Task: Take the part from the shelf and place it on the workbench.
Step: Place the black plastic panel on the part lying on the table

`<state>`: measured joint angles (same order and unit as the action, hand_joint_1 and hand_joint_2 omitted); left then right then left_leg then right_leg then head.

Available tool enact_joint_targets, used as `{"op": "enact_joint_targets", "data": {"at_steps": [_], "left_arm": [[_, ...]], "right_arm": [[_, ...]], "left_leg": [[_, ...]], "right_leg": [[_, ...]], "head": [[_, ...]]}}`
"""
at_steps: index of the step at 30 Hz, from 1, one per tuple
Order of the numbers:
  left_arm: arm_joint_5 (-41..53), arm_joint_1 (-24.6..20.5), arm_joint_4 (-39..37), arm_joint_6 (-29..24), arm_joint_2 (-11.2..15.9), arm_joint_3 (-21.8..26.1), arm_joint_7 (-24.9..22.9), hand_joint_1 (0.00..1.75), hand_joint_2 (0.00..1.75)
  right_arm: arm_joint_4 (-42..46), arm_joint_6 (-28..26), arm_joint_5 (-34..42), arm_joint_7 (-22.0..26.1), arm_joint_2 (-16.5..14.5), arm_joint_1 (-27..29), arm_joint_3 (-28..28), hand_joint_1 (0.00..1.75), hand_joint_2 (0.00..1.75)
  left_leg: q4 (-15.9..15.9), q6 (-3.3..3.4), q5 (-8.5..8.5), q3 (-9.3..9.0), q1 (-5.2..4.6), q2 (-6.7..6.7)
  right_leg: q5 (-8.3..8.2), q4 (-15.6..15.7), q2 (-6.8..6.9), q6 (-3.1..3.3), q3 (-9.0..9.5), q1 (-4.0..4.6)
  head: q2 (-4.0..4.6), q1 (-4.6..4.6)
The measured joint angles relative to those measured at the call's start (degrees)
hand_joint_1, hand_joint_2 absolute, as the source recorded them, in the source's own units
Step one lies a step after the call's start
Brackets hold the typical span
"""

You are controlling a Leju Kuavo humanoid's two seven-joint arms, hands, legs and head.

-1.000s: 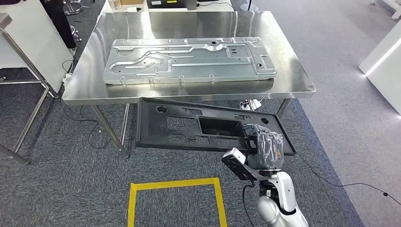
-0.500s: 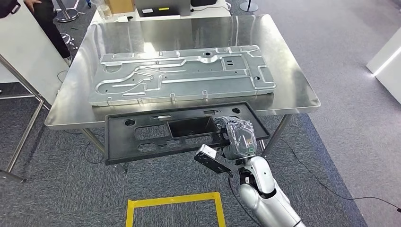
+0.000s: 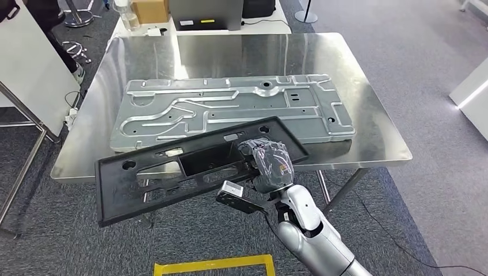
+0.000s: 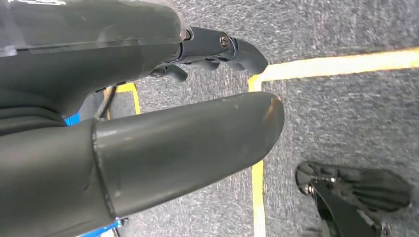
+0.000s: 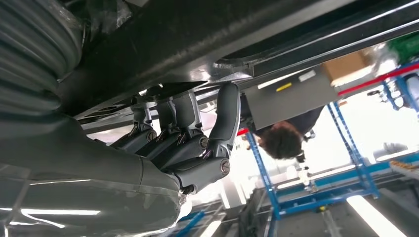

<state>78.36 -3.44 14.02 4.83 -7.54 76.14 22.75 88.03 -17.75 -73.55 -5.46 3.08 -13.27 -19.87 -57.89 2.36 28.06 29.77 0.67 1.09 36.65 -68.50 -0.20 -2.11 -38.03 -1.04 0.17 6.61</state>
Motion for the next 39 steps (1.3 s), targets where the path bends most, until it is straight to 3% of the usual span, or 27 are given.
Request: {"op": "enact_joint_targets", "data": {"at_steps": [2,3,4,7,9,10,12,13,14,15,17,18,19,21,22,24,25,27,28,29,30,32,34,37,39], "left_arm": [[-0.08,0.26,-0.10,0.04,-0.05,0.03,0.00,0.00,0.00],[-0.16,0.24,-0.15,0.04,-0.08,0.04,0.00,0.00,0.00],[-0.26,0.20,-0.19,0.04,-0.09,0.04,-0.02,0.00,0.00],[-0.44,0.02,-0.21,0.04,-0.08,0.04,-0.11,0.00,0.00],[-0.50,-0.06,-0.22,0.04,-0.09,0.05,-0.15,0.00,0.00],[-0.52,-0.11,-0.23,0.04,-0.10,0.05,-0.15,0.00,0.00],[-0.57,-0.13,-0.25,0.04,-0.11,0.05,-0.16,0.00,0.00],[-0.61,-0.05,-0.25,0.04,-0.09,0.07,-0.18,0.00,0.00],[-0.65,0.04,-0.25,0.04,-0.07,0.09,-0.20,0.00,0.00],[-0.68,0.13,-0.25,0.04,-0.03,0.11,-0.22,0.00,0.00],[-0.72,0.35,-0.26,0.04,0.01,0.15,-0.27,0.00,0.00],[-0.73,0.38,-0.27,0.04,0.02,0.15,-0.28,0.00,0.00],[-0.74,0.37,-0.28,0.04,0.02,0.16,-0.31,0.00,0.00],[-0.76,0.24,-0.29,0.03,0.00,0.16,-0.33,0.00,0.00],[-0.76,0.20,-0.30,0.03,-0.02,0.16,-0.33,0.00,0.00],[-0.76,0.13,-0.29,0.03,-0.02,0.16,-0.31,0.00,0.00],[-0.76,0.09,-0.30,0.03,-0.01,0.16,-0.31,0.00,0.00],[-0.77,0.05,-0.30,0.02,0.03,0.16,-0.31,0.00,0.00],[-0.76,0.06,-0.30,0.02,0.03,0.16,-0.31,0.00,0.00],[-0.76,0.09,-0.30,0.02,0.03,0.16,-0.32,0.00,0.00],[-0.76,0.11,-0.30,0.02,0.03,0.16,-0.32,0.00,0.00],[-0.76,0.16,-0.35,0.03,-0.07,0.17,-0.33,0.00,0.00],[-0.75,0.05,-0.45,0.04,-0.20,0.17,-0.32,0.00,0.00],[-0.76,-0.15,-0.49,0.03,-0.18,0.17,-0.33,0.00,0.00],[-0.76,-0.29,-0.51,0.02,-0.11,0.17,-0.32,0.00,0.00]], "right_arm": [[0.24,-0.20,0.56,-0.76,0.67,0.03,0.03,1.75,1.75],[0.38,-0.32,0.78,-1.09,1.08,0.10,0.08,1.75,1.75],[0.54,-0.44,0.91,-1.31,1.44,0.17,0.15,1.75,1.75],[1.20,-0.57,1.08,-1.64,2.34,0.14,0.49,1.75,1.75],[1.42,-0.66,1.10,-1.78,2.68,0.13,0.75,1.75,1.75],[1.43,-0.70,1.11,-1.95,2.80,0.19,0.92,1.75,1.75],[1.43,-0.78,1.12,-2.43,3.16,0.56,1.58,1.75,1.75],[1.43,-0.81,1.19,-2.61,3.41,0.86,2.18,1.75,1.75],[1.43,-0.82,1.32,-2.69,3.67,1.20,2.96,1.75,1.75],[1.43,-0.82,1.50,-2.69,3.91,1.52,3.83,1.75,1.75],[1.38,-0.82,1.94,-2.62,4.31,2.08,5.45,1.75,1.75],[1.36,-0.85,2.15,-2.55,4.47,2.28,6.12,1.75,1.75],[1.33,-0.88,2.33,-2.48,4.65,2.51,6.73,1.75,1.75],[1.37,-0.93,2.50,-2.37,5.00,2.92,7.76,1.75,1.75],[1.39,-0.92,2.50,-2.35,5.21,3.10,8.17,1.75,1.75],[1.45,-0.91,2.49,-2.31,5.46,3.18,8.79,1.75,1.75],[1.43,-0.89,2.49,-2.29,5.52,3.26,9.02,1.75,1.75],[1.32,-0.86,2.50,-2.30,5.57,3.52,9.30,1.75,1.75],[1.26,-0.85,2.50,-2.31,5.61,3.70,9.35,1.75,1.75],[1.22,-0.85,2.50,-2.32,5.64,3.84,9.40,1.75,1.75],[1.20,-0.85,2.50,-2.32,5.69,3.93,9.46,1.75,1.75],[1.16,-0.85,2.50,-2.32,5.83,4.04,9.67,1.75,1.75],[1.08,-0.78,2.51,-2.31,5.98,4.19,9.97,1.75,1.75],[1.11,-0.75,2.51,-2.32,6.05,4.24,10.28,1.75,1.75],[1.22,-0.75,2.49,-2.30,6.05,4.18,10.35,1.75,1.75]], "left_leg": [[0.03,-0.50,1.65,-1.65,-0.02,0.15],[0.10,-0.85,2.27,-2.07,-0.02,0.24],[0.11,-1.22,2.63,-2.35,-0.04,0.32],[-2.81,-2.31,1.41,-1.58,0.00,0.17],[-9.36,-2.69,0.78,2.25,0.08,-0.16],[-12.91,-2.81,1.74,4.73,0.11,-0.30],[-16.94,-3.11,5.60,8.96,0.13,-0.46],[-16.87,-3.23,7.05,10.11,0.13,-0.54],[-15.31,-3.23,7.09,10.55,0.13,-0.61],[-12.44,-3.12,5.32,10.41,0.14,-0.68],[-5.61,-2.65,-1.70,9.86,0.07,-0.82],[-3.39,-2.34,-4.45,9.71,-0.02,-0.84],[-2.31,-1.94,-5.94,9.71,-0.10,-0.83],[-2.04,-1.03,-5.59,9.16,-0.13,-0.77],[-1.83,-0.59,-5.33,8.58,-0.06,-0.74],[-1.41,0.04,-4.61,7.22,0.04,-0.71],[-1.31,0.24,-4.08,6.60,0.00,-0.69],[-1.28,0.41,-2.79,5.22,-0.11,-0.61],[-1.28,0.43,-2.05,4.31,-0.18,-0.55],[-1.28,0.43,-1.29,3.28,-0.29,-0.49],[-1.27,0.41,-0.50,2.17,-0.42,-0.46],[-1.23,0.26,1.06,0.32,-0.65,-0.45],[-1.06,-0.21,2.20,-0.75,-0.71,-0.23],[-1.66,-1.16,2.35,-1.52,-0.78,-0.13],[-5.40,-1.77,2.62,0.19,-0.71,-0.36]], "right_leg": [[-8.35,6.24,0.17,0.38,0.06,0.14],[-11.64,8.08,0.17,0.77,0.13,0.37],[-13.49,8.99,0.14,1.21,0.16,0.60],[-12.71,10.05,-0.10,2.63,1.94,0.59],[-11.87,10.93,-0.12,3.36,3.88,0.38],[-11.29,11.15,-0.11,3.56,4.76,0.37],[-9.88,11.27,-0.13,3.63,6.45,0.37],[-9.10,11.28,-0.15,3.58,7.42,0.37],[-8.30,11.28,-0.18,3.47,8.48,0.35],[-7.44,11.27,-0.19,3.30,9.59,0.33],[-5.68,11.04,-0.24,2.76,11.20,0.38],[-4.84,10.91,-0.29,2.39,11.61,0.49],[-4.29,10.80,-0.35,1.95,11.97,0.61],[-3.98,10.49,-0.40,1.17,12.51,0.71],[-4.26,9.52,-0.36,0.84,12.38,0.64],[-4.29,4.52,-0.22,0.33,9.56,0.44],[-3.58,0.95,-0.15,0.08,7.15,0.37],[-0.35,-4.60,-0.12,-0.14,2.29,0.31],[1.05,-5.33,-0.12,-0.08,0.68,0.32],[1.39,-4.46,-0.11,0.12,-0.19,0.36],[0.17,-2.12,-0.11,0.42,-0.40,0.46],[-6.92,4.31,-0.18,1.52,-0.09,0.98],[-12.17,8.06,-0.21,2.60,0.14,1.59],[-12.26,9.26,-0.24,3.26,1.50,1.54],[-11.71,10.20,-0.30,3.73,3.19,1.16]], "head": [[0.00,-0.08],[0.00,-0.15],[0.00,-0.22],[-0.01,-0.28],[-0.01,-0.31],[0.00,-0.31],[0.00,-0.30],[0.00,-0.31],[0.00,-0.31],[0.00,-0.31],[0.00,-0.30],[0.00,-0.29],[0.00,-0.30],[0.00,-0.32],[0.00,-0.31],[-0.01,-0.28],[-0.01,-0.26],[-0.01,-0.27],[-0.01,-0.27],[0.00,-0.27],[0.00,-0.27],[0.00,-0.33],[0.00,-0.29],[0.00,-0.24],[0.00,-0.29]]}}
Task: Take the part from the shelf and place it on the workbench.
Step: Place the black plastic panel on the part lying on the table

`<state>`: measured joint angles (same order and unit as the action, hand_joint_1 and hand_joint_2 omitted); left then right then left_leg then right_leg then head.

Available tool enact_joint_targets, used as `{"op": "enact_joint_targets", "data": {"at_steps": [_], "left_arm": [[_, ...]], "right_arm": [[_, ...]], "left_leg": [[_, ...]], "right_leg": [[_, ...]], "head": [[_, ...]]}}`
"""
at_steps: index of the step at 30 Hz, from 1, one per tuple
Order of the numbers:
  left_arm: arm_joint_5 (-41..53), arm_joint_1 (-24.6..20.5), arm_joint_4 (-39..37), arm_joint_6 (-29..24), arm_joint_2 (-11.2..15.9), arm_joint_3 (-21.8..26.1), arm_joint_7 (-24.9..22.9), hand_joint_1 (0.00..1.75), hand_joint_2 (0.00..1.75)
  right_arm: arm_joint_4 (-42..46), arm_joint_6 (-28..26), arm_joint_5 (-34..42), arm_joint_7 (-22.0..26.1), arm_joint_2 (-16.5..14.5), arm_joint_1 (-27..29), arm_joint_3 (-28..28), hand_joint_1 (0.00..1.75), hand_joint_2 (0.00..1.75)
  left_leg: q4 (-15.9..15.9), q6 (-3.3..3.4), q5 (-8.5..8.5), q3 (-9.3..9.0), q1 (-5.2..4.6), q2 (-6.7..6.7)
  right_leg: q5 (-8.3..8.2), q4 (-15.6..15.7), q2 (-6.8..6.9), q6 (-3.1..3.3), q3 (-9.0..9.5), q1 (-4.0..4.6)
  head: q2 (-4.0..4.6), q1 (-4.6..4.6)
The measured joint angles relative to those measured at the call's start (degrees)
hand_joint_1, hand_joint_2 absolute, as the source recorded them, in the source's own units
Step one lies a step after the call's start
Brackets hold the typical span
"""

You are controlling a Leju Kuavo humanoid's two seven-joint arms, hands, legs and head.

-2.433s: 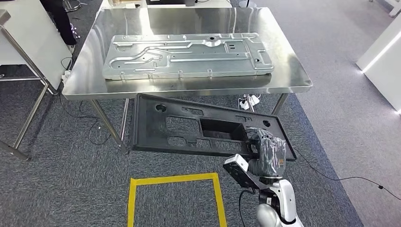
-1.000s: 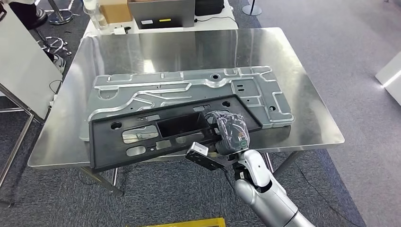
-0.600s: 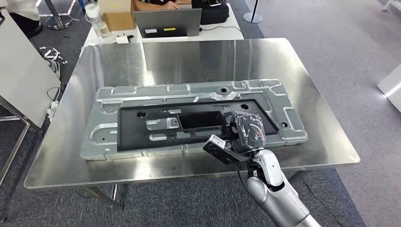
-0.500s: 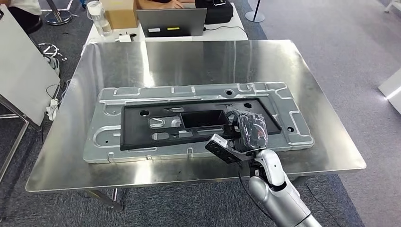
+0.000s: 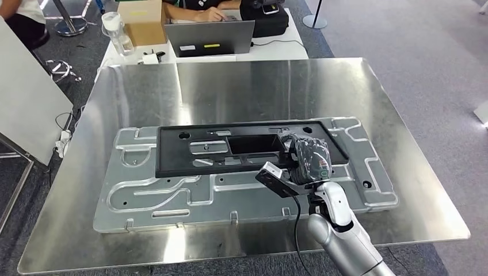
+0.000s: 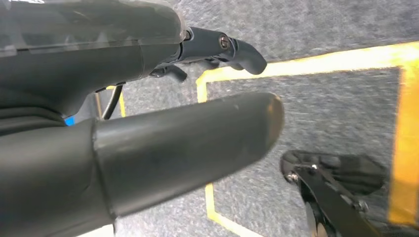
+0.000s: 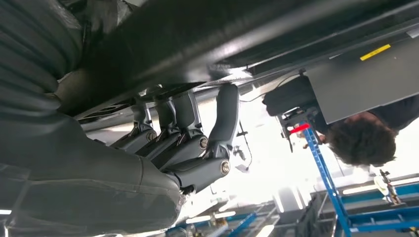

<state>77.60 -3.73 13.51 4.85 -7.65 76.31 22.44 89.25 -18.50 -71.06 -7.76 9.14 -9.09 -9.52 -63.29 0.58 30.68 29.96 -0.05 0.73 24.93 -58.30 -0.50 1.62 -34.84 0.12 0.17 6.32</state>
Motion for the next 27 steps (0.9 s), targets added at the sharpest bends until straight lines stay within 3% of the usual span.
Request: {"op": "enact_joint_targets", "data": {"at_steps": [3,4,5,6,8,10,12,15,18,19,20,21,23,24,25,27], "left_arm": [[-0.01,-0.04,-0.01,0.01,0.12,0.00,0.01,0.00,0.00],[-0.02,0.04,-0.01,-0.01,0.19,0.00,0.01,0.00,0.00],[-0.04,0.14,-0.01,-0.04,0.26,0.01,0.01,0.00,0.00],[-0.09,0.23,-0.01,-0.08,0.33,0.01,0.01,0.00,0.00],[0.01,0.41,-0.01,-0.45,0.41,0.01,0.04,0.00,0.87],[0.38,0.47,-0.01,-1.22,0.43,-0.02,0.08,0.00,0.87],[0.43,0.37,-0.01,-1.75,0.45,-0.03,0.06,0.00,0.00],[0.05,0.25,-0.01,-1.63,0.45,-0.02,0.08,0.00,0.00],[-0.21,0.15,-0.01,-1.36,0.46,-0.01,0.09,0.00,0.00],[-0.31,0.12,-0.01,-1.30,0.46,-0.01,0.08,0.00,0.00],[-0.39,0.10,-0.01,-1.24,0.46,0.01,0.06,0.00,0.00],[-0.43,0.09,-0.01,-1.16,0.46,0.02,0.03,0.00,0.00],[-0.51,0.12,-0.01,-0.96,0.40,0.06,-0.01,0.00,0.00],[-0.56,0.11,-0.01,-0.86,0.34,0.09,-0.01,0.00,0.00],[-0.62,0.10,-0.01,-0.78,0.28,0.12,-0.01,0.00,0.00],[-0.75,0.07,-0.01,-0.67,0.21,0.20,-0.01,0.00,0.00]], "right_arm": [[-0.14,0.13,-0.02,0.06,0.00,0.00,0.10,1.75,1.75],[-0.28,0.22,-0.02,0.11,0.00,0.06,0.12,1.75,1.75],[-0.45,0.33,-0.02,0.18,0.00,0.12,0.13,1.31,1.31],[-0.62,0.42,-0.02,0.28,0.00,0.16,0.13,0.87,0.87],[-0.95,0.60,0.02,0.56,0.00,0.18,0.19,0.00,0.00],[-1.25,0.79,0.09,0.79,0.00,0.27,0.34,0.00,0.00],[-1.40,0.97,0.13,0.87,-0.02,0.46,0.52,0.00,0.00],[-1.47,1.08,0.26,0.92,-0.02,0.77,0.92,0.00,0.00],[-1.69,1.19,0.70,0.97,-0.03,0.83,1.47,0.00,0.00],[-1.85,1.25,0.80,0.97,-0.03,0.91,1.56,0.00,0.00],[-2.01,1.29,0.86,0.97,-0.04,0.97,1.60,0.00,0.00],[-2.14,1.34,0.90,0.97,-0.04,0.99,1.62,0.00,0.00],[-2.27,1.40,0.96,0.98,-0.04,0.93,1.66,0.00,0.00],[-2.30,1.43,0.98,0.99,-0.04,0.88,1.68,0.00,0.00],[-2.31,1.45,0.98,1.01,-0.04,0.82,1.70,0.00,0.00],[-2.33,1.52,1.01,1.04,-0.04,0.71,1.72,0.00,0.00]], "left_leg": [[-9.05,-0.74,3.51,6.50,0.40,-0.24],[-10.50,-0.92,4.73,8.26,0.52,-0.27],[-10.27,-1.07,4.94,9.26,0.62,-0.28],[-8.38,-1.20,3.74,9.55,0.73,-0.30],[-1.90,-1.31,-2.37,9.13,0.92,-0.41],[1.97,-0.75,-6.90,8.86,0.89,-0.47],[2.14,0.12,-7.43,8.94,0.69,-0.42],[2.71,1.07,-7.41,8.45,0.91,-0.39],[2.97,1.64,-6.93,7.94,0.97,-0.41],[2.97,1.71,-6.74,7.79,0.96,-0.40],[2.97,1.71,-6.56,7.59,0.95,-0.37],[2.97,1.67,-6.38,7.30,0.95,-0.33],[3.02,1.48,-6.03,6.64,0.96,-0.27],[3.02,1.31,-5.91,6.43,0.90,-0.24],[3.07,1.06,-5.89,6.34,0.87,-0.23],[3.34,0.40,-6.04,6.25,0.84,-0.23]], "right_leg": [[1.47,0.37,0.14,0.41,2.07,-0.24],[2.06,0.35,0.12,0.35,2.82,-0.33],[2.67,0.32,0.06,0.24,3.63,-0.45],[3.33,0.25,0.00,0.05,4.50,-0.58],[4.91,-0.22,-0.09,-0.56,6.04,-0.76],[6.32,-0.91,-0.19,-1.32,6.48,-0.61],[7.14,-1.09,-0.28,-2.01,6.41,-0.55],[9.01,-3.17,0.01,-2.89,5.72,-0.86],[12.89,-12.94,0.21,-3.49,0.00,-0.97],[13.09,-15.38,0.21,-3.58,-1.85,-0.99],[12.21,-15.99,0.21,-3.58,-2.82,-0.99],[10.23,-14.43,0.21,-3.47,-2.70,-0.98],[5.50,-7.53,0.21,-2.86,-0.25,-0.82],[4.00,-4.34,0.21,-2.46,0.96,-0.60],[3.31,-2.36,0.20,-2.11,1.69,-0.37],[3.25,-1.32,0.15,-1.61,1.91,0.02]], "head": [[0.00,-0.03],[0.00,-0.04],[0.00,-0.04],[0.00,-0.04],[0.00,-0.04],[0.00,-0.07],[0.00,-0.10],[0.00,-0.07],[0.00,-0.07],[0.00,-0.08],[0.00,-0.07],[0.00,-0.07],[0.00,-0.07],[0.00,-0.07],[0.00,-0.07],[0.00,-0.06]]}}
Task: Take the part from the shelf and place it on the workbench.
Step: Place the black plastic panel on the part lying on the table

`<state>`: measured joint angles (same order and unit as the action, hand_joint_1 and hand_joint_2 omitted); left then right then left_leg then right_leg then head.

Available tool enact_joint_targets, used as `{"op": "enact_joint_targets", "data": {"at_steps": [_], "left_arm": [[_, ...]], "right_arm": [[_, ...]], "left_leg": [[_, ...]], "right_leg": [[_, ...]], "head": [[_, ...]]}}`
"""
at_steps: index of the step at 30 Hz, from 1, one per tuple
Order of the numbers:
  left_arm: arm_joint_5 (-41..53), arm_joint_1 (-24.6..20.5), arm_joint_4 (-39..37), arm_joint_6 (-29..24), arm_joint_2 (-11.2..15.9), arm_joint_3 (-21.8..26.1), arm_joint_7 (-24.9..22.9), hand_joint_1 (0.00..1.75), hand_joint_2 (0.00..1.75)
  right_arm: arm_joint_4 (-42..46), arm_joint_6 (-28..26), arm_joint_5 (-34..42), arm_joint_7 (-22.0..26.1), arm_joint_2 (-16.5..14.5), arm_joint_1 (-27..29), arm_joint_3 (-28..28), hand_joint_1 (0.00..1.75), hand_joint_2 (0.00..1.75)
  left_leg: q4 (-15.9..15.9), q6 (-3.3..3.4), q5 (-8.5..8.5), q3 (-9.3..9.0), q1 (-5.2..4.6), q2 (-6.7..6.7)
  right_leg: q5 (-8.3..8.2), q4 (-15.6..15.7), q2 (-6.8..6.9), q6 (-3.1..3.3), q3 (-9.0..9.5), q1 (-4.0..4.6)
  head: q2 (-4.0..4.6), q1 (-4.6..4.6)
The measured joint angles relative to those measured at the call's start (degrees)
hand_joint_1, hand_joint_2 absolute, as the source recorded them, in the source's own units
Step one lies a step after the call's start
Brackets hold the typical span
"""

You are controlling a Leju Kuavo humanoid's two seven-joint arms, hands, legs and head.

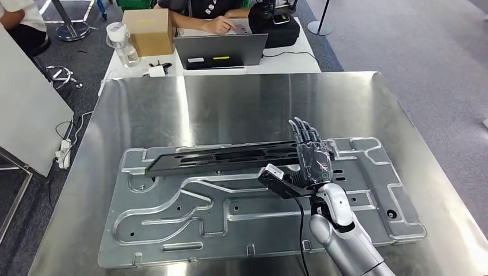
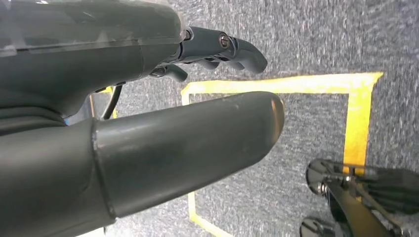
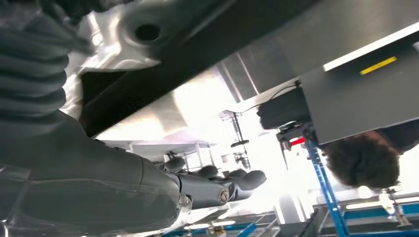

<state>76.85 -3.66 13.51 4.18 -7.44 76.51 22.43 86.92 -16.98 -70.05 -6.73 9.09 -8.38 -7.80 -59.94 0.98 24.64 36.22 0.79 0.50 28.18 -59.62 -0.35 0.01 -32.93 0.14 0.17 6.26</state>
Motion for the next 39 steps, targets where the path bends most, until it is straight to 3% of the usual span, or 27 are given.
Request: {"op": "enact_joint_targets", "data": {"at_steps": [2,3,6,7,8,9,11,13,17,18,20,22,23,24,25,26,28,29,32,33,34,36,37,38,39], "left_arm": [[-0.19,0.01,0.00,0.11,0.00,0.10,0.03,0.00,0.00],[-0.34,0.00,0.00,0.25,0.00,0.17,0.10,0.00,0.00],[-0.85,0.01,-0.01,0.83,-0.01,0.45,0.56,0.00,0.00],[-0.96,0.03,-0.01,0.95,-0.01,0.57,0.68,0.00,0.00],[-1.01,0.05,0.00,1.02,0.00,0.71,0.74,0.00,0.00],[-1.04,0.08,0.00,1.05,0.01,0.84,0.78,0.00,0.00],[-1.07,0.06,0.00,1.05,0.02,1.04,0.91,0.00,0.00],[-1.06,-0.04,0.00,1.06,0.02,1.14,1.07,0.00,0.00],[-1.03,-0.11,-0.01,1.07,-0.02,1.19,1.20,0.00,0.00],[-1.01,-0.16,-0.01,1.07,-0.05,1.19,1.20,0.00,0.00],[-0.97,-0.27,-0.01,1.07,-0.09,1.20,1.20,0.00,0.00],[-0.94,-0.27,0.00,1.07,-0.08,1.21,1.20,0.00,0.00],[-0.92,-0.26,0.00,1.10,-0.08,1.21,1.20,0.00,0.00],[-0.88,-0.26,0.00,1.13,-0.08,1.21,1.20,0.00,0.00],[-0.84,-0.27,0.00,1.16,-0.08,1.21,1.20,0.00,0.00],[-0.79,-0.29,-0.01,1.20,-0.08,1.21,1.20,0.00,0.00],[-0.73,-0.34,-0.02,1.23,-0.09,1.21,1.19,0.00,0.00],[-0.72,-0.37,-0.02,1.24,-0.09,1.21,1.19,0.00,0.00],[-0.70,-0.42,-0.01,1.22,-0.09,1.21,1.13,0.00,0.00],[-0.70,-0.42,-0.01,1.22,-0.08,1.21,1.10,0.00,0.00],[-0.70,-0.41,-0.01,1.22,-0.08,1.21,1.05,0.00,0.00],[-0.67,-0.40,-0.02,1.22,-0.10,1.21,0.98,0.00,0.00],[-0.66,-0.41,-0.02,1.22,-0.11,1.21,0.95,0.00,0.00],[-0.66,-0.41,-0.02,1.22,-0.10,1.21,0.95,0.00,0.00],[-0.66,-0.43,-0.02,1.22,-0.08,1.21,0.95,0.00,0.00]], "right_arm": [[0.01,0.08,0.02,0.03,-0.01,-0.01,0.00,0.00,0.00],[0.00,0.13,0.03,0.05,-0.02,-0.02,0.00,0.00,0.00],[-0.05,0.22,0.04,0.17,-0.04,-0.03,0.00,0.00,0.00],[-0.08,0.25,0.04,0.22,-0.04,0.03,0.00,0.00,0.00],[-0.10,0.27,0.04,0.28,-0.04,0.12,0.01,0.00,0.00],[-0.12,0.29,0.04,0.36,-0.04,0.19,0.01,0.00,0.00],[-0.12,0.31,0.08,0.52,-0.04,0.25,0.02,0.00,0.00],[-0.11,0.36,0.13,0.69,-0.04,0.23,0.02,0.00,0.00],[-0.10,0.69,0.31,0.83,-0.12,0.17,0.05,0.00,0.00],[-0.10,0.78,0.35,0.81,-0.14,0.16,0.09,0.00,0.00],[-0.11,0.87,0.42,0.78,-0.11,0.09,0.20,0.00,0.00],[-0.21,1.41,0.48,0.68,-0.11,0.02,0.28,0.00,0.87],[-0.32,2.02,0.45,0.57,-0.10,0.03,0.31,0.00,1.31],[-0.42,2.83,0.37,0.37,-0.09,0.02,0.31,0.00,1.75],[-0.50,3.70,0.23,0.12,-0.07,-0.03,0.31,0.00,1.75],[-0.57,4.46,-0.01,-0.15,-0.05,-0.20,0.30,0.00,1.75],[-0.75,5.72,-0.72,-0.86,-0.03,-0.79,0.26,0.00,1.75],[-0.90,6.26,-1.11,-1.18,-0.02,-1.08,0.22,0.00,1.75],[-1.50,7.16,-2.29,-2.34,-0.03,-1.52,0.02,0.00,1.75],[-1.74,7.19,-2.73,-2.77,-0.05,-1.66,-0.15,0.00,1.75],[-1.96,7.12,-3.09,-3.12,-0.09,-1.76,-0.32,0.00,1.75],[-2.36,7.04,-3.49,-3.43,-0.13,-1.90,-0.55,0.00,1.75],[-2.55,7.02,-3.54,-3.46,-0.13,-1.91,-0.57,0.00,1.75],[-2.74,7.01,-3.57,-3.46,-0.13,-1.91,-0.60,0.00,1.75],[-2.93,7.01,-3.63,-3.46,-0.13,-1.92,-0.61,0.00,1.75]], "left_leg": [[-0.15,-0.70,0.36,-0.05,0.01,-0.07],[-1.27,-1.00,1.39,0.28,-0.02,-0.10],[-10.57,-1.59,7.28,3.73,-0.01,-0.16],[-13.61,-1.71,8.58,4.83,0.01,-0.17],[-14.91,-1.77,8.81,5.07,0.01,-0.17],[-13.97,-1.78,7.98,4.24,0.01,-0.17],[-7.03,-1.54,5.05,0.23,0.00,-0.17],[-1.55,-1.01,3.41,-2.69,-0.18,-0.14],[-0.14,0.46,2.09,-2.79,-0.27,-0.20],[0.23,0.83,1.55,-2.62,-0.17,-0.30],[0.73,1.39,0.50,-1.88,0.00,-0.49],[0.80,1.53,-0.45,-0.61,-0.01,-0.54],[0.78,1.47,-0.97,0.13,-0.02,-0.56],[0.77,1.37,-1.53,0.87,-0.02,-0.58],[0.76,1.24,-2.09,1.59,-0.01,-0.59],[0.74,1.04,-2.69,2.23,0.00,-0.58],[0.79,0.43,-3.82,3.11,-0.09,-0.55],[0.89,0.06,-4.39,3.24,-0.11,-0.54],[1.57,-1.10,-5.84,3.28,0.01,-0.44],[1.14,-1.38,-4.97,3.70,0.05,-0.39],[-0.35,-1.59,-2.89,4.38,0.06,-0.35],[-6.71,-1.79,3.42,6.27,0.15,-0.34],[-10.62,-1.88,5.79,7.00,0.18,-0.34],[-13.76,-1.94,6.82,7.23,0.19,-0.34],[-15.38,-1.92,6.50,6.63,0.18,-0.35]], "right_leg": [[-0.59,0.75,0.07,0.58,0.37,-0.37],[-0.97,1.19,0.18,0.97,0.59,-0.57],[-1.50,1.29,0.53,1.59,0.41,-0.59],[-1.51,1.04,0.58,1.60,0.12,-0.54],[-1.51,0.76,0.60,1.60,-0.19,-0.51],[-1.50,0.45,0.59,1.59,-0.49,-0.50],[-1.45,-0.25,0.55,1.49,-1.03,-0.50],[-1.41,-0.92,0.48,1.05,-1.55,-0.30],[-1.80,-1.06,0.27,-0.43,-1.97,-0.30],[-0.91,-1.65,0.24,-0.78,-2.21,-0.36],[3.33,-5.74,0.24,-1.41,-3.49,-0.66],[7.74,-12.02,0.29,-1.94,-5.11,-0.93],[8.54,-14.05,0.29,-2.11,-5.29,-1.01],[8.12,-14.35,0.30,-2.19,-4.60,-1.07],[6.80,-12.80,0.31,-2.19,-2.96,-1.11],[5.25,-9.35,0.31,-2.10,-0.23,-1.15],[3.98,-1.70,0.24,-1.63,4.97,-0.93],[3.98,0.81,0.17,-1.29,6.38,-0.73],[3.02,2.02,0.18,-0.05,5.83,-0.38],[2.30,2.10,0.32,0.52,5.23,-0.45],[1.48,2.25,0.47,1.08,4.49,-0.55],[-0.07,2.27,0.66,1.85,2.73,-0.50],[-0.79,2.19,0.72,1.96,1.84,-0.35],[-1.48,2.06,0.76,2.00,0.92,-0.20],[-2.12,1.87,0.82,1.99,-0.06,-0.05]], "head": [[-0.01,-0.01],[-0.01,-0.03],[0.00,-0.04],[0.00,-0.03],[0.00,-0.04],[0.00,-0.04],[0.00,-0.04],[0.00,-0.04],[0.00,-0.02],[0.00,-0.01],[0.00,0.02],[0.00,0.03],[0.00,0.03],[0.00,0.03],[0.00,0.03],[0.00,0.03],[-0.01,-0.01],[-0.01,0.03],[-0.01,0.09],[-0.01,0.05],[-0.01,0.04],[-0.01,-0.03],[-0.01,-0.05],[-0.01,-0.05],[0.00,-0.05]]}}
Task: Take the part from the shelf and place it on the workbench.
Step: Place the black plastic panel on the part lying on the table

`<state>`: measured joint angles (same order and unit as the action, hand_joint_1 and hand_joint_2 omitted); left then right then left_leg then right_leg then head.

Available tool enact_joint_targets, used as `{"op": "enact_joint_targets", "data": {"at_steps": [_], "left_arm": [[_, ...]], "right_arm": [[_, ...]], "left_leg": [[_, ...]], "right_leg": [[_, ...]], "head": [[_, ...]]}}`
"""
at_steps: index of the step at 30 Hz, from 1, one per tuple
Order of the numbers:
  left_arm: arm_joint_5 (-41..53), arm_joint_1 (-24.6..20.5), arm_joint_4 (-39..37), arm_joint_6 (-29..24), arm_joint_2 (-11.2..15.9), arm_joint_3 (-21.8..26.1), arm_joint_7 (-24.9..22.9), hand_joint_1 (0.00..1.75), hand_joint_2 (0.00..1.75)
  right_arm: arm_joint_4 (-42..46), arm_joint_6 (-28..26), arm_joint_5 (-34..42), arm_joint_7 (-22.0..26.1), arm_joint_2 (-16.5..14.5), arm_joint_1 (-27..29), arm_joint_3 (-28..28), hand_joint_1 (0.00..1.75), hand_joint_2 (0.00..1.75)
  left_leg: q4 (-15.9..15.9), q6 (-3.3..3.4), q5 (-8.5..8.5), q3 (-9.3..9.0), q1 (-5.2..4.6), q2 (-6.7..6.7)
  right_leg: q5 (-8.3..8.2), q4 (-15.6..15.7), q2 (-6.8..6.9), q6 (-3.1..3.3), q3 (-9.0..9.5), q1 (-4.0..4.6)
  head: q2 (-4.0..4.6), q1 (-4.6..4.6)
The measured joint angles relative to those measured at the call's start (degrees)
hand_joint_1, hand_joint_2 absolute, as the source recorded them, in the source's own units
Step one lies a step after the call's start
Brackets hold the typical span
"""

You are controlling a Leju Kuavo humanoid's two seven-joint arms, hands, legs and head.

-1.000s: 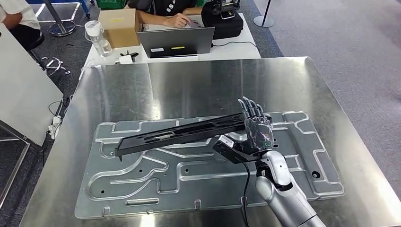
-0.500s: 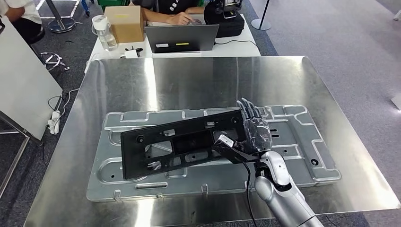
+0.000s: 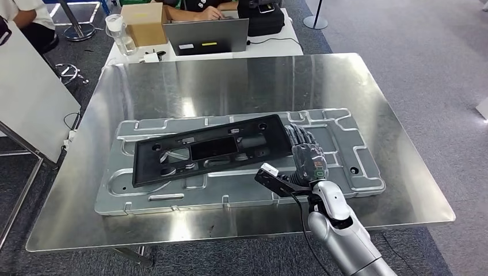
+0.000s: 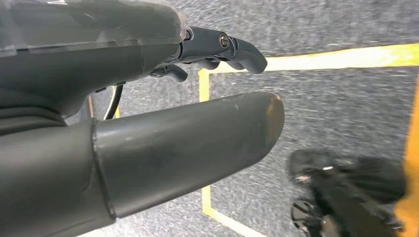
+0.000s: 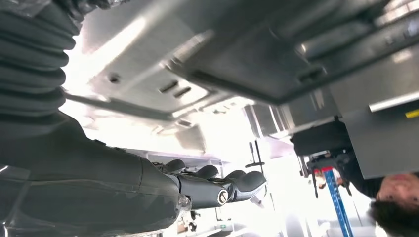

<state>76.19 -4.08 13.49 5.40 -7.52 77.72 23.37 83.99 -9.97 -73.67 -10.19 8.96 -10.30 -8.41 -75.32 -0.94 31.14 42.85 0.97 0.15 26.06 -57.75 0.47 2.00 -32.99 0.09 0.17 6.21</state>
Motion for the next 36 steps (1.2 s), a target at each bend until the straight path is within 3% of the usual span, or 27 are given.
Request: {"op": "enact_joint_targets", "data": {"at_steps": [1,3,5,6,8,9,10,12,13,14,15,16,18,20,21,22,24,25,26,28,29,30,31,32,33,35,36], "left_arm": [[0.00,-0.01,0.00,0.00,0.02,0.00,0.00,0.00,0.00],[0.00,-0.08,0.01,0.00,0.07,0.00,-0.01,0.00,0.00],[-0.01,-0.27,0.02,0.00,0.13,0.00,-0.03,0.00,0.00],[-0.02,-0.37,0.02,0.00,0.16,0.00,-0.04,0.00,0.00],[-0.05,-0.37,0.01,-0.01,0.11,0.00,-0.10,0.00,0.00],[-0.08,-0.37,0.00,-0.01,0.08,0.01,-0.14,0.00,0.00],[-0.12,-0.37,-0.01,-0.01,0.05,0.01,-0.18,0.00,0.00],[-0.21,-0.35,-0.02,0.00,0.02,0.02,-0.19,0.00,0.00],[-0.28,-0.29,-0.02,0.00,0.02,0.03,-0.16,0.00,0.00],[-0.34,-0.23,-0.02,0.00,0.01,0.03,-0.13,0.00,0.00],[-0.43,-0.20,-0.02,0.00,-0.01,0.04,-0.09,0.00,0.00],[-0.52,-0.20,-0.02,0.00,-0.05,0.06,-0.03,0.00,0.00],[-0.73,-0.18,-0.02,0.02,-0.15,0.15,0.13,0.00,0.00],[-1.09,-0.15,-0.02,0.25,-0.17,0.28,0.56,0.00,0.00],[-1.26,-0.15,-0.02,0.41,-0.15,0.35,0.80,0.00,0.00],[-1.39,-0.12,-0.02,0.58,-0.14,0.41,0.98,0.00,0.00],[-1.46,-0.01,-0.02,0.74,-0.13,0.54,1.10,0.00,0.00],[-1.47,0.08,-0.02,0.77,-0.14,0.62,1.11,0.00,0.00],[-1.48,0.18,-0.02,0.77,-0.15,0.72,1.10,0.00,0.00],[-1.48,0.29,-0.02,0.76,-0.15,0.92,1.10,0.00,0.00],[-1.48,0.31,-0.02,0.75,-0.11,1.01,1.10,0.00,0.00],[-1.48,0.29,-0.02,0.73,-0.08,1.09,1.11,0.00,0.00],[-1.48,0.29,-0.02,0.70,-0.06,1.16,1.10,0.00,0.00],[-1.48,0.29,-0.02,0.65,-0.05,1.22,1.08,0.00,0.00],[-1.49,0.29,-0.02,0.59,-0.05,1.26,1.05,0.00,0.00],[-1.62,0.21,-0.02,0.37,-0.04,1.32,1.00,0.00,0.00],[-1.74,0.18,-0.02,0.25,-0.04,1.35,1.00,0.00,0.00]], "right_arm": [[-0.17,0.01,-0.08,0.00,0.00,-0.01,-0.01,0.00,1.75],[-0.38,0.01,-0.27,0.00,-0.01,-0.07,-0.02,0.00,1.75],[-0.43,-0.06,-0.43,0.00,-0.03,-0.28,-0.07,0.00,1.75],[-0.42,-0.25,-0.49,0.05,-0.07,-0.40,-0.16,0.00,1.75],[-0.28,-1.11,-0.63,0.28,-0.23,-0.53,-0.55,0.00,1.75],[-0.08,-1.73,-0.71,0.48,-0.39,-0.48,-0.83,0.00,1.31],[0.23,-2.39,-0.84,0.78,-0.52,-0.42,-1.13,0.00,0.87],[1.26,-3.90,-1.32,1.45,-0.83,-0.25,-1.84,0.00,0.00],[1.92,-4.70,-1.66,1.84,-1.01,-0.11,-2.31,0.00,0.00],[2.71,-5.56,-2.08,2.16,-1.26,0.11,-2.96,0.00,0.00],[3.59,-6.37,-2.48,2.51,-1.54,0.39,-3.75,0.00,0.00],[4.56,-7.06,-2.88,2.87,-1.83,0.65,-4.62,0.00,0.00],[6.71,-8.27,-3.60,3.55,-2.43,0.93,-6.57,0.00,0.00],[9.08,-9.25,-4.14,4.26,-2.90,1.04,-8.62,0.00,0.00],[10.17,-9.66,-4.38,4.56,-3.07,1.11,-9.57,0.00,0.00],[11.12,-9.94,-4.63,4.79,-3.17,1.22,-10.46,0.00,0.00],[12.39,-10.22,-5.09,4.97,-3.33,1.46,-11.95,0.00,0.00],[12.89,-10.26,-5.27,5.01,-3.39,1.59,-12.63,0.00,0.00],[13.33,-10.30,-5.46,5.04,-3.43,1.72,-13.28,0.00,0.00],[14.07,-10.38,-5.76,5.10,-3.45,2.07,-14.33,0.00,0.00],[14.32,-10.44,-5.84,5.13,-3.45,2.35,-14.78,0.00,0.00],[14.52,-10.53,-5.86,5.13,-3.44,2.71,-15.16,0.00,0.00],[14.73,-10.66,-5.79,5.11,-3.44,3.15,-15.46,0.00,0.00],[14.97,-10.83,-5.63,5.10,-3.43,3.68,-15.71,0.00,0.00],[15.28,-11.06,-5.18,5.10,-3.44,4.28,-15.91,0.00,0.00],[16.03,-11.73,-3.37,5.39,-3.58,5.92,-16.20,0.00,0.00],[16.35,-12.19,-2.18,5.69,-3.73,6.91,-16.28,0.00,0.00]], "left_leg": [[0.34,0.15,-1.19,-1.56,-0.03,0.00],[6.70,0.86,-2.98,-7.46,-0.26,0.02],[14.41,1.54,-2.03,-12.77,-0.63,0.02],[16.46,1.78,-1.39,-13.91,-0.81,0.01],[17.58,2.30,-2.12,-13.85,-0.85,-0.10],[17.98,2.68,-2.82,-13.61,-0.70,-0.26],[18.40,3.08,-3.66,-13.16,-0.52,-0.44],[18.74,3.50,-5.30,-11.62,-0.33,-0.72],[18.72,3.53,-6.03,-10.66,-0.33,-0.76],[18.65,3.43,-6.75,-9.67,-0.31,-0.80],[18.53,3.30,-7.42,-8.69,-0.26,-0.83],[18.33,3.09,-8.03,-7.72,-0.15,-0.84],[17.61,2.43,-9.04,-5.91,0.13,-0.84],[16.83,1.56,-9.83,-4.75,0.21,-0.81],[16.66,1.10,-10.26,-4.55,0.18,-0.79],[16.74,0.64,-10.76,-4.50,0.18,-0.77],[16.79,-0.15,-11.02,-4.20,0.39,-0.69],[15.92,-0.41,-9.55,-3.70,0.52,-0.65],[14.00,-0.58,-6.96,-2.97,0.61,-0.62],[7.19,-0.75,-0.48,-1.35,0.57,-0.58],[3.55,-0.79,1.26,-0.93,0.51,-0.56],[0.92,-0.77,1.51,-1.08,0.44,-0.54],[0.00,-0.65,0.46,-2.04,0.39,-0.53],[1.04,-0.43,-1.16,-3.97,0.35,-0.51],[4.01,-0.11,-2.34,-6.82,0.29,-0.44],[12.39,0.55,-1.64,-13.24,-0.02,-0.21],[15.51,0.85,-0.74,-15.23,-0.20,-0.10]], "right_leg": [[-0.58,-0.27,0.03,-0.04,-0.97,0.13],[-1.50,-0.98,0.07,-0.26,-2.74,0.32],[-2.26,-1.55,0.16,-0.75,-3.76,0.40],[-2.69,-1.62,0.24,-1.09,-3.95,0.33],[-3.56,-1.47,0.25,-1.82,-4.11,0.19],[-3.16,-1.72,0.08,-2.16,-4.39,0.15],[-1.69,-2.69,-0.12,-2.47,-4.90,0.14],[3.97,-7.80,-0.43,-3.09,-6.49,-0.15],[6.63,-11.36,-0.44,-3.39,-7.21,-0.40],[8.02,-14.54,-0.43,-3.73,-7.50,-0.70],[7.95,-16.44,-0.43,-4.05,-7.15,-0.99],[6.67,-16.51,-0.42,-4.34,-5.96,-1.27],[4.04,-10.96,-0.41,-4.85,-0.72,-1.86],[4.80,-3.08,-0.52,-4.64,4.86,-1.81],[5.68,-0.76,-0.64,-4.24,6.25,-1.65],[5.93,0.05,-0.74,-3.65,6.49,-1.33],[4.91,-0.03,-0.66,-2.38,5.50,-1.33],[4.19,0.01,-0.54,-1.72,4.82,-1.35],[3.40,0.08,-0.43,-1.17,4.00,-1.39],[1.92,0.02,-0.35,-0.59,2.19,-1.11],[1.18,-0.07,-0.34,-0.53,1.25,-0.93],[0.47,-0.24,-0.30,-0.52,0.27,-0.76],[-0.16,-0.47,-0.26,-0.55,-0.74,-0.61],[-0.73,-0.75,-0.24,-0.62,-1.72,-0.50],[-1.21,-1.07,-0.23,-0.73,-2.58,-0.43],[-2.03,-1.64,-0.23,-1.18,-3.75,-0.20],[-2.45,-1.75,-0.18,-1.47,-3.96,-0.17]], "head": [[0.00,0.00],[0.00,0.01],[0.00,0.03],[0.00,0.03],[0.00,0.00],[0.00,0.01],[0.00,0.03],[0.00,0.08],[0.00,0.09],[0.00,0.10],[0.00,0.09],[0.00,0.09],[0.00,0.09],[0.00,0.08],[0.00,0.07],[0.00,0.06],[0.00,0.00],[0.00,-0.05],[0.00,-0.10],[0.00,-0.14],[0.00,-0.14],[0.00,-0.14],[0.00,-0.14],[0.00,-0.14],[0.00,-0.14],[0.00,-0.13],[0.00,-0.12]]}}
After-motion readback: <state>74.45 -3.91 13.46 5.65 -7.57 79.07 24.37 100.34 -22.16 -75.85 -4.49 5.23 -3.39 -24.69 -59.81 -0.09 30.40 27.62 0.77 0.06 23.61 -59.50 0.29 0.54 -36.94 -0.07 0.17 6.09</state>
